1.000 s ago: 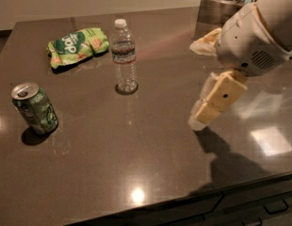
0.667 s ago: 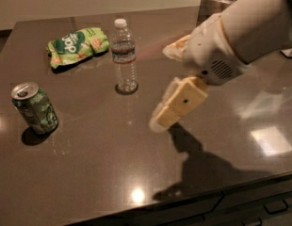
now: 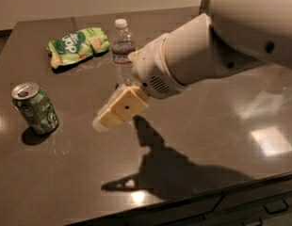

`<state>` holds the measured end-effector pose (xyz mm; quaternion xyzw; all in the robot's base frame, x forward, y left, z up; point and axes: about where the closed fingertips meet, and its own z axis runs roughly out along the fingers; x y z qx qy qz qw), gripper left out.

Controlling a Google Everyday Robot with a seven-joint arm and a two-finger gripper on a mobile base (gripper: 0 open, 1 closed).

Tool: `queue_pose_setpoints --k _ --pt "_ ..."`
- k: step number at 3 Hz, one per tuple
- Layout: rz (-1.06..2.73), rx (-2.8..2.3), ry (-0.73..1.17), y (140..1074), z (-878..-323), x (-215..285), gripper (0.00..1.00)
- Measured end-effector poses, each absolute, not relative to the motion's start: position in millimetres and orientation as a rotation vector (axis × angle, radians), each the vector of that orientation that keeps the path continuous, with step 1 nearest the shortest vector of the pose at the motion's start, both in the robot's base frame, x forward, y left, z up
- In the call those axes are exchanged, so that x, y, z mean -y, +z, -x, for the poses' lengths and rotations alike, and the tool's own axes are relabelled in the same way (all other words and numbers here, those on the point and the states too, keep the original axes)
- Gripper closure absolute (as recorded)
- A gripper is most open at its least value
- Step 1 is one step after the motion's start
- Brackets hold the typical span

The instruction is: Knock green can over

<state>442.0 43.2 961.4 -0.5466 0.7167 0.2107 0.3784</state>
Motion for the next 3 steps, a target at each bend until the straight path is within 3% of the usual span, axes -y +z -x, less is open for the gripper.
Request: queue_pose_setpoints --k 3 --pt "1.354 -1.607 0.637 943 -477 -183 0.0"
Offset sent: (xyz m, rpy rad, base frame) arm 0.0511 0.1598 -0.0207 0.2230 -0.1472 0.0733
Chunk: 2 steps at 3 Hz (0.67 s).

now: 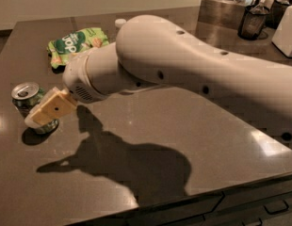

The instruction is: Knock green can over

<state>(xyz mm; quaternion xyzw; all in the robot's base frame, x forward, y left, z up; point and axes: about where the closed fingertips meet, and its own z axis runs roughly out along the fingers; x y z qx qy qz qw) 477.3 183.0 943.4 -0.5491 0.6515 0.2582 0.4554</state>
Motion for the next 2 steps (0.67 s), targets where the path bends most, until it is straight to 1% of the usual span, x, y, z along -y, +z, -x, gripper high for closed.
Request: queue_pose_setpoints --k 2 --pt "1.43 -1.556 0.693 930 -467 -225 0.0"
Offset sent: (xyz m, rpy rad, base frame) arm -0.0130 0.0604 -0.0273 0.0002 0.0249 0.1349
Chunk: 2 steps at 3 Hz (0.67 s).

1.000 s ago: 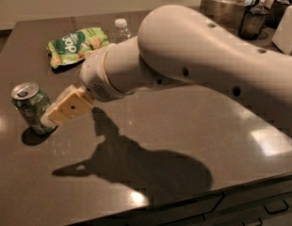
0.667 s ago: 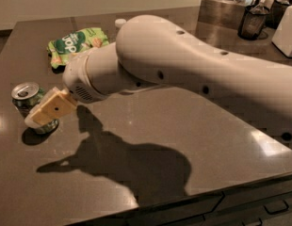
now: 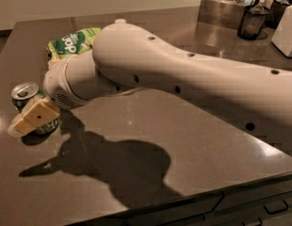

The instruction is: Knock green can over

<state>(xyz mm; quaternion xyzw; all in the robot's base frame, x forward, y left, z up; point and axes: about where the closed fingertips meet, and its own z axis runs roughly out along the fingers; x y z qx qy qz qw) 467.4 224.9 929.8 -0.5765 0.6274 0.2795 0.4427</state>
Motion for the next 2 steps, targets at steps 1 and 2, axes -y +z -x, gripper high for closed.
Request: queue_pose_setpoints --k 1,2 --pt "1.456 -1.55 0.712 924.1 -466.5 -236.1 0.0" --pt "1.474 -1.555 0.738 917.7 -468.1 -241.1 0.14"
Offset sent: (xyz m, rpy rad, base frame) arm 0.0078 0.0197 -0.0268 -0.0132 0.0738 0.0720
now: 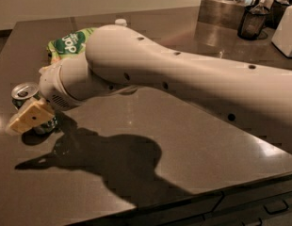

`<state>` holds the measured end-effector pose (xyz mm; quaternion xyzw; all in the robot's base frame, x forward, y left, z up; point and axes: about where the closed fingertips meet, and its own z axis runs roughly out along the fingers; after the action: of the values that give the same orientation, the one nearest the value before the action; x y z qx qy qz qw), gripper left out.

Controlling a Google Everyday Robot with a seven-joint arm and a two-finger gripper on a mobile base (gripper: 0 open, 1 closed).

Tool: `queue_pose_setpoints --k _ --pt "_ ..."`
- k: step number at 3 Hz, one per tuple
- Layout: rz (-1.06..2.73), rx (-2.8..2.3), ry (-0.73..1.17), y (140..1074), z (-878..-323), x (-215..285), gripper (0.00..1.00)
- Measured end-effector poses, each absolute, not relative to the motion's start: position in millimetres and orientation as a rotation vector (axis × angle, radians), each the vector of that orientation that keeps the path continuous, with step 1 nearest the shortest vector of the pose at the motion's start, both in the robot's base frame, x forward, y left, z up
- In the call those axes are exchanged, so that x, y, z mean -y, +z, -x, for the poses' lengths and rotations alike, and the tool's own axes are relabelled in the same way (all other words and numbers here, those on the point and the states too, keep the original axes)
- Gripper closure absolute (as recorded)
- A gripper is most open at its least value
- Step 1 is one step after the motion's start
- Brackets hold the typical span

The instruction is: Knock green can over

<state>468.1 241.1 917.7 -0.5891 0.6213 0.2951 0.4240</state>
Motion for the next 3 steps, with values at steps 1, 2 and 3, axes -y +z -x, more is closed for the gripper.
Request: queue_pose_setpoints --k 1,2,3 --pt "1.476 -1.564 0.76 913 -471 -241 0.38" --pt "1.462 -1.579 0.78 919 -474 -229 0.61" --pt "1.445 -1.625 0.758 938 -477 -189 0.84"
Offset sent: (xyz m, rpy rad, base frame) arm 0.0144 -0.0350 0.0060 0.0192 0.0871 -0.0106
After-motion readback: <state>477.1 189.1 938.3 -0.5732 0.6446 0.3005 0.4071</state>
